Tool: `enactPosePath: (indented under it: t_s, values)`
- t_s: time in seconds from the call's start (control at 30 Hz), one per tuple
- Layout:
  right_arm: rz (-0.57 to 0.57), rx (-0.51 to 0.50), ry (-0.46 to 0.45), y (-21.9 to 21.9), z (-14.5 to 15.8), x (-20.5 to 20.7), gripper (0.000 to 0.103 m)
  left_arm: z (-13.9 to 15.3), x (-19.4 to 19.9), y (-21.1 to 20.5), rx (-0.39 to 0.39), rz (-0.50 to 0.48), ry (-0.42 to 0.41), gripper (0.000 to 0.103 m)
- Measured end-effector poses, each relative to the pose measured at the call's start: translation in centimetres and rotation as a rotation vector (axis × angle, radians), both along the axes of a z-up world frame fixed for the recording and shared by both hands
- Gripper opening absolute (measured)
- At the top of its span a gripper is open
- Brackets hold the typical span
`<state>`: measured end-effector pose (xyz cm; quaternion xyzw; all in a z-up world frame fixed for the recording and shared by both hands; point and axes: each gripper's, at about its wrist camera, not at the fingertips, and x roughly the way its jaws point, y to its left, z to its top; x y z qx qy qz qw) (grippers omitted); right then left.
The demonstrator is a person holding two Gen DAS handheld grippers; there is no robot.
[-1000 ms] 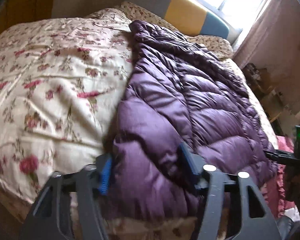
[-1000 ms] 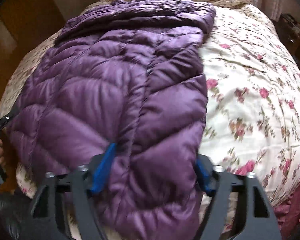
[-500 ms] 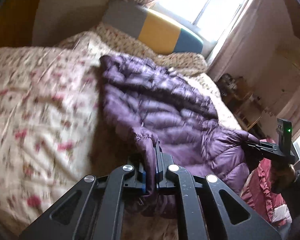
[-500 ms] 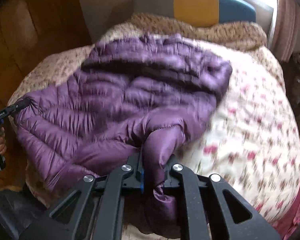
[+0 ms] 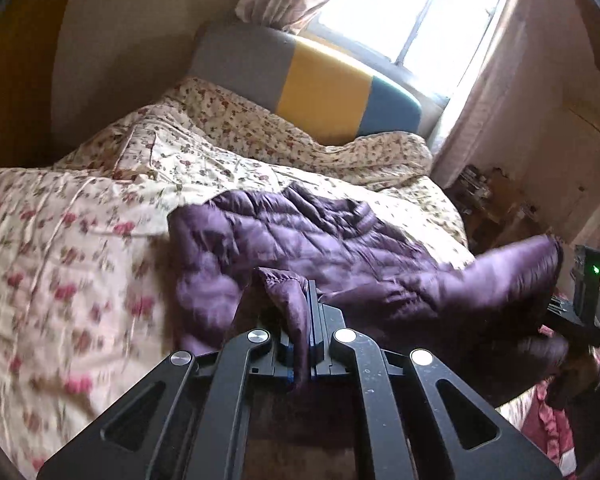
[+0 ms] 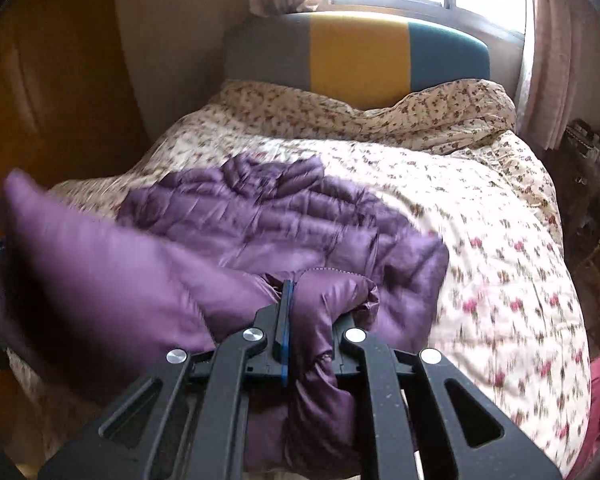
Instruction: Fold large clothes
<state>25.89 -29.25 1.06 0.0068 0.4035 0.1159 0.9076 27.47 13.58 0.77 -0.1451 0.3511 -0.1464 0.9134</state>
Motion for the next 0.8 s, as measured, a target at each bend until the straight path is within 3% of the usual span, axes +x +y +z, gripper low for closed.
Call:
enactPosePath:
  t_s: [0.2,0.3,0.4,0.5,0.53,0.6,0.67,0.8]
  values:
    - [-0.071,0.021,0.056,-0.5,-2.2,8.0,0.009,-1.6,8.7,0.5,-0.004,0.081,0.079,0.004]
    - [-0.108,0.023,0.1,-0.8,-4.1,10.8,0.014,-2.9,11.9,0.8,0.005,0.119,0.138,0.005]
    - [-0.13,0.053,0.135,-1.5,-5.8,12.4,0.028,-4.1,13.8,1.2,-0.008,0.127,0.199,0.017]
    - [-0.133,0.148,0.162,-2.4,-6.5,13.1,0.055,-5.0,14.9,2.0,-0.044,0.15,0.236,0.028]
    - [-0.134,0.191,0.167,-2.8,-6.4,13.3,0.07,-5.0,14.9,2.2,-0.065,0.156,0.235,0.036]
    - [-0.132,0.246,0.165,-3.3,-5.9,13.4,0.079,-4.8,14.9,3.1,-0.115,0.18,0.227,0.064]
    - [-0.126,0.308,0.164,-3.6,-5.2,13.2,0.093,-4.2,14.5,4.2,-0.127,0.234,0.194,0.077]
    - [-0.139,0.36,0.114,-4.4,-2.9,12.1,0.101,-3.7,13.2,6.2,-0.172,0.261,0.168,0.077]
